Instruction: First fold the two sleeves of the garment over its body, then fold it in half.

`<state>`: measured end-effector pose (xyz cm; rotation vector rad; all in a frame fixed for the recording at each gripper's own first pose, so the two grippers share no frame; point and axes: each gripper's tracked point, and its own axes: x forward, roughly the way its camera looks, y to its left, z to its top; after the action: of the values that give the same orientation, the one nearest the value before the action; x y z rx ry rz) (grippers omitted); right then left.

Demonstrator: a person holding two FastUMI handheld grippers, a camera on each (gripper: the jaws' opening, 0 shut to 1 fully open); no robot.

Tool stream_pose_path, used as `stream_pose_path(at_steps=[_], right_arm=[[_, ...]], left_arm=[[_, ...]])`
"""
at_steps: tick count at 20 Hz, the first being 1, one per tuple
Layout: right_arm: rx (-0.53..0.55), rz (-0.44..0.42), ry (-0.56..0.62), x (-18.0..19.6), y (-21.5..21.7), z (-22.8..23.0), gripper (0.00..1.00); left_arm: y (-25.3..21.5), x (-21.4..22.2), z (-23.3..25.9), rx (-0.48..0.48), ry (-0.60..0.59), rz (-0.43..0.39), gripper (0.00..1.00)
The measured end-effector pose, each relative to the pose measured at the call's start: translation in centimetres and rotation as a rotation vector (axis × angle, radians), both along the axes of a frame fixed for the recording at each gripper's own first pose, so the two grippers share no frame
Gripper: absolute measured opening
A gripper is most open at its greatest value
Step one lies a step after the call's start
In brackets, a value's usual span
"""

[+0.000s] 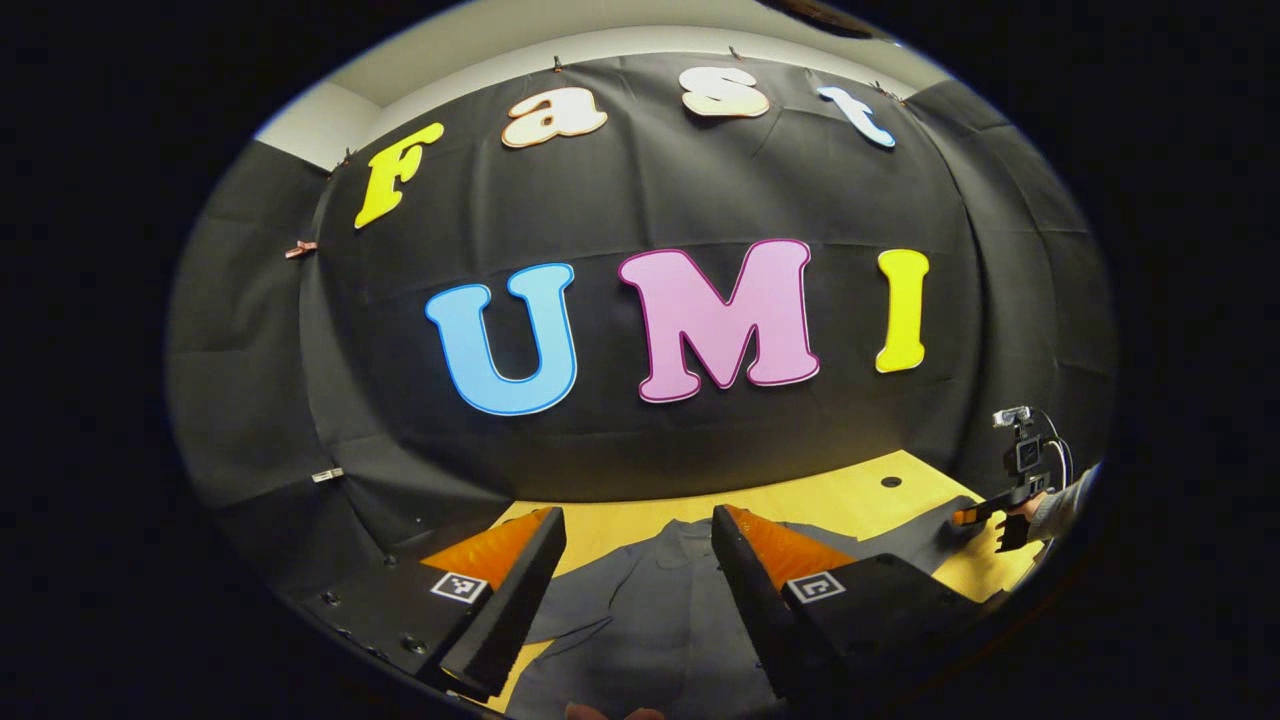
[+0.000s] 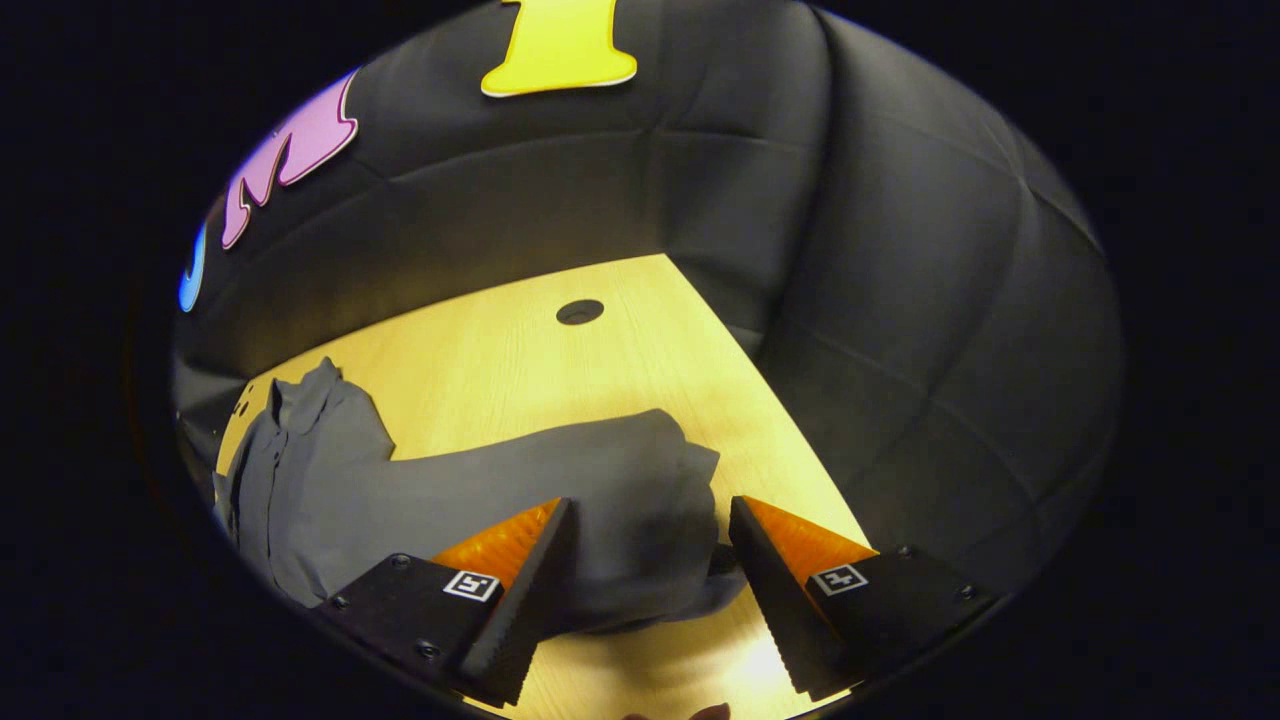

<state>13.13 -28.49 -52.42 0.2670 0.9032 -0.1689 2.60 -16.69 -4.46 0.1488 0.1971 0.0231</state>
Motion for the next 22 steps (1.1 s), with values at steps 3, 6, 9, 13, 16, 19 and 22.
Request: stream_pose_path(at_steps=[3, 6, 9, 13, 16, 19, 22], right_arm=[[-0.001, 0.027, 0.048, -0.6, 0.4, -1.7, 0.96], [-0.037, 0.054, 0.031, -0.8, 0.6, -1.6, 0.94], [-0.012, 0.041, 0.049, -0.4, 1.1, -2.0, 0.05], [-0.004, -0.048, -0.048, 0.3, 0.9, 2.3, 0.06], [-0.036, -0.067, -0.124, -0.8, 1.7, 7.8, 0.07], [-0.075, -0.118, -0.199, -2.2, 2.7, 13.2, 0.06], [-0.126, -0.144, -0.258, -4.0, 5.3, 18.2, 0.07]], left_arm=[[0.1, 0.0, -0.5, -0.005, 0.020, 0.020, 0.93], [0.6, -0.2, -0.4, 0.014, 0.013, 0.031, 0.93], [1.5, -0.3, -0.9, -0.009, 0.020, 0.029, 0.93], [3.3, 0.6, -0.6, -0.034, -0.001, -0.010, 0.93], [4.6, 1.8, -0.5, -0.041, -0.015, -0.086, 0.93], [5.9, 3.1, -0.8, -0.068, -0.025, -0.173, 0.93], [7.8, 3.9, -1.4, -0.095, -0.036, -0.244, 0.93]])
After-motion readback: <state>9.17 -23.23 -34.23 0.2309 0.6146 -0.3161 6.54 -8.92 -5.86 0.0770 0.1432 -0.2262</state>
